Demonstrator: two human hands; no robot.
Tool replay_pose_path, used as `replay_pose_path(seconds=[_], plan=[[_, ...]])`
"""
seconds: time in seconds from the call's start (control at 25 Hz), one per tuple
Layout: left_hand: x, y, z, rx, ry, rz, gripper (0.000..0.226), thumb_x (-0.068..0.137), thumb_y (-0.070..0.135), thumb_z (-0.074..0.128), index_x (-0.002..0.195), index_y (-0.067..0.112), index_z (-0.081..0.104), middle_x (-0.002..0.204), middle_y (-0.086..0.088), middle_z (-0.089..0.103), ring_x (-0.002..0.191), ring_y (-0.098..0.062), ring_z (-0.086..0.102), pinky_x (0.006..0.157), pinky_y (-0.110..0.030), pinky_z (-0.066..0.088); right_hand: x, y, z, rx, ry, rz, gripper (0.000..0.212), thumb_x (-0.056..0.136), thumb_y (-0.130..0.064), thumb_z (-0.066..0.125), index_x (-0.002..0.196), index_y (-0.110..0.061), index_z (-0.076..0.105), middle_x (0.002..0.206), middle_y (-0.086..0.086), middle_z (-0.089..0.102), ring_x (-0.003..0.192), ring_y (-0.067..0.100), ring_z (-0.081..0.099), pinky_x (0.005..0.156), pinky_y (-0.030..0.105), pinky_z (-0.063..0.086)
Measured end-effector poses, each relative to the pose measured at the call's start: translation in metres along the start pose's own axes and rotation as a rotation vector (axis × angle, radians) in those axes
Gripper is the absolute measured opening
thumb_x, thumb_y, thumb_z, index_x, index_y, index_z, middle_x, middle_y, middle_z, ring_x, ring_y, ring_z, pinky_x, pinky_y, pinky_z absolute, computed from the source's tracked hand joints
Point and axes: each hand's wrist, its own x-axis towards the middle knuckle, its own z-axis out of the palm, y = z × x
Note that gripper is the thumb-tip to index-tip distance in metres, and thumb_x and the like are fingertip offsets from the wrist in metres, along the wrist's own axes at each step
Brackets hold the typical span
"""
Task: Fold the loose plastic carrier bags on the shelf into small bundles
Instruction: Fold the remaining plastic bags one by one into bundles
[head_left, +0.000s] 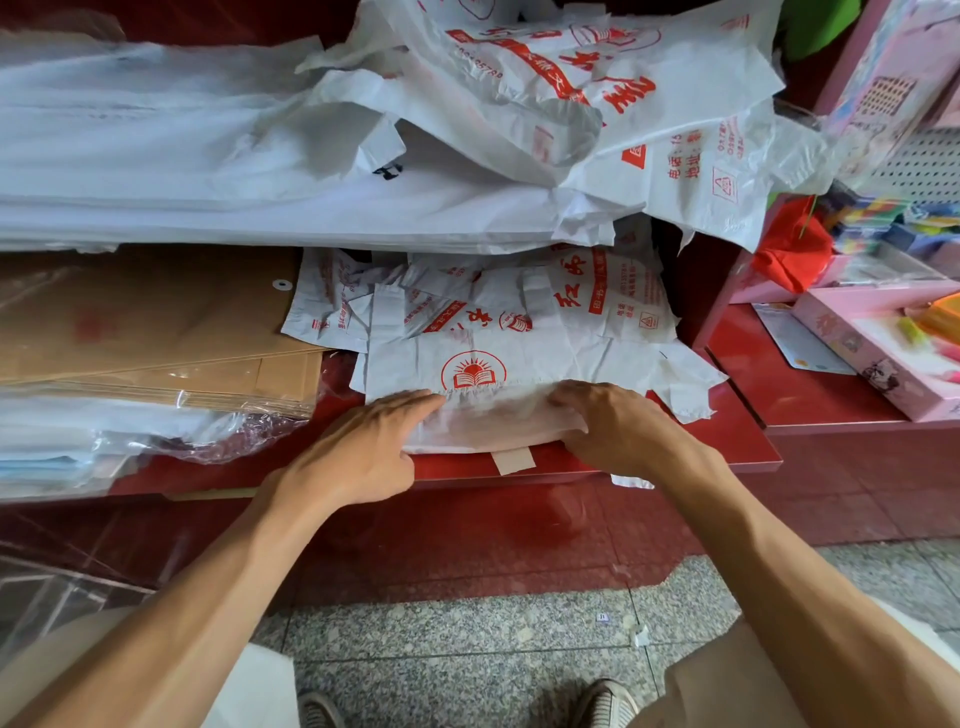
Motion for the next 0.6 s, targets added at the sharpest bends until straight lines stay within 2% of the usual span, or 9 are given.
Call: replay_pose_path(seconds=[0.08, 0.16, 0.24, 0.32, 0.4, 0.48, 0.52, 0.56, 0.6], plan=[[-0.002, 0.001, -0.002, -0.019, 0.104, -0.017, 0.062, 0.092, 0.016, 0.053, 0.15, 0.03, 0.034, 0.154, 0.011, 0.036, 0.139, -0.009, 0.039, 0.111, -0.021, 0.027, 0.002, 0.0, 0.003, -0.023, 0.087, -0.023, 0.049, 0.086, -0.022, 0.058, 0.135, -0.025, 0.053, 0.132, -0.003, 0.06, 0.119, 0.021, 0.056, 0.092, 0.031, 0.045], [-0.003, 0.001, -0.001, -0.018, 0.171, 0.018, 0.042, 0.096, 0.028, 0.054, 0.138, 0.028, 0.053, 0.141, 0.011, 0.054, 0.126, -0.013, 0.054, 0.104, -0.027, 0.041, 0.005, 0.0, 0.008, 0.008, 0.129, -0.085, 0.049, 0.084, -0.027, 0.062, 0.133, -0.022, 0.055, 0.134, -0.002, 0.059, 0.126, 0.02, 0.05, 0.1, 0.036, 0.044], [-0.002, 0.0, 0.001, -0.037, 0.202, 0.075, 0.028, 0.098, 0.024, 0.052, 0.122, 0.021, 0.065, 0.127, 0.007, 0.064, 0.115, -0.017, 0.061, 0.099, -0.031, 0.048, 0.007, -0.002, 0.011, 0.042, 0.136, -0.164, 0.053, 0.083, -0.03, 0.064, 0.135, -0.023, 0.055, 0.141, -0.004, 0.053, 0.135, 0.019, 0.041, 0.109, 0.041, 0.038], [-0.002, 0.0, 0.002, -0.047, 0.179, 0.103, 0.03, 0.101, 0.02, 0.048, 0.125, 0.02, 0.065, 0.135, 0.008, 0.06, 0.124, -0.011, 0.055, 0.107, -0.016, 0.036, 0.009, -0.004, 0.016, -0.007, 0.139, -0.225, 0.048, 0.087, -0.031, 0.062, 0.135, -0.027, 0.056, 0.147, -0.007, 0.048, 0.143, 0.019, 0.031, 0.116, 0.042, 0.028], [-0.003, 0.002, -0.001, -0.053, 0.125, 0.126, 0.036, 0.103, 0.023, 0.043, 0.137, 0.023, 0.056, 0.144, 0.013, 0.048, 0.133, -0.003, 0.042, 0.101, 0.004, 0.014, 0.011, -0.005, 0.02, -0.086, 0.197, -0.233, 0.035, 0.094, -0.029, 0.056, 0.128, -0.029, 0.063, 0.144, -0.009, 0.051, 0.145, 0.02, 0.028, 0.118, 0.043, 0.017], [-0.005, -0.002, -0.004, -0.066, 0.091, 0.084, 0.037, 0.103, 0.027, 0.045, 0.139, 0.025, 0.053, 0.143, 0.014, 0.049, 0.13, -0.004, 0.046, 0.101, -0.001, 0.021, 0.014, 0.0, 0.018, -0.108, 0.237, -0.186, 0.028, 0.096, -0.026, 0.054, 0.12, -0.028, 0.068, 0.135, -0.01, 0.059, 0.143, 0.019, 0.033, 0.118, 0.045, 0.013], [-0.005, -0.005, -0.005, -0.052, 0.097, 0.026, 0.036, 0.101, 0.027, 0.05, 0.137, 0.028, 0.055, 0.138, 0.012, 0.055, 0.121, -0.007, 0.055, 0.099, -0.009, 0.033, 0.015, 0.003, 0.016, -0.097, 0.257, -0.156, 0.025, 0.096, -0.025, 0.055, 0.117, -0.026, 0.07, 0.129, -0.009, 0.064, 0.139, 0.02, 0.04, 0.117, 0.044, 0.017], [-0.005, -0.007, -0.008, -0.035, 0.117, -0.053, 0.032, 0.098, 0.025, 0.056, 0.129, 0.031, 0.061, 0.127, 0.01, 0.063, 0.103, -0.009, 0.064, 0.088, -0.015, 0.044, 0.015, 0.007, 0.013, -0.061, 0.28, -0.128, 0.022, 0.096, -0.024, 0.057, 0.112, -0.024, 0.072, 0.121, -0.006, 0.068, 0.131, 0.021, 0.05, 0.113, 0.042, 0.027], [-0.003, -0.011, -0.01, -0.031, 0.147, -0.134, 0.024, 0.095, 0.021, 0.06, 0.115, 0.033, 0.067, 0.108, 0.009, 0.068, 0.083, -0.01, 0.065, 0.07, -0.018, 0.047, 0.015, 0.011, 0.008, 0.009, 0.293, -0.095, 0.019, 0.094, -0.022, 0.059, 0.107, -0.021, 0.073, 0.112, -0.002, 0.072, 0.116, 0.022, 0.061, 0.103, 0.037, 0.04]])
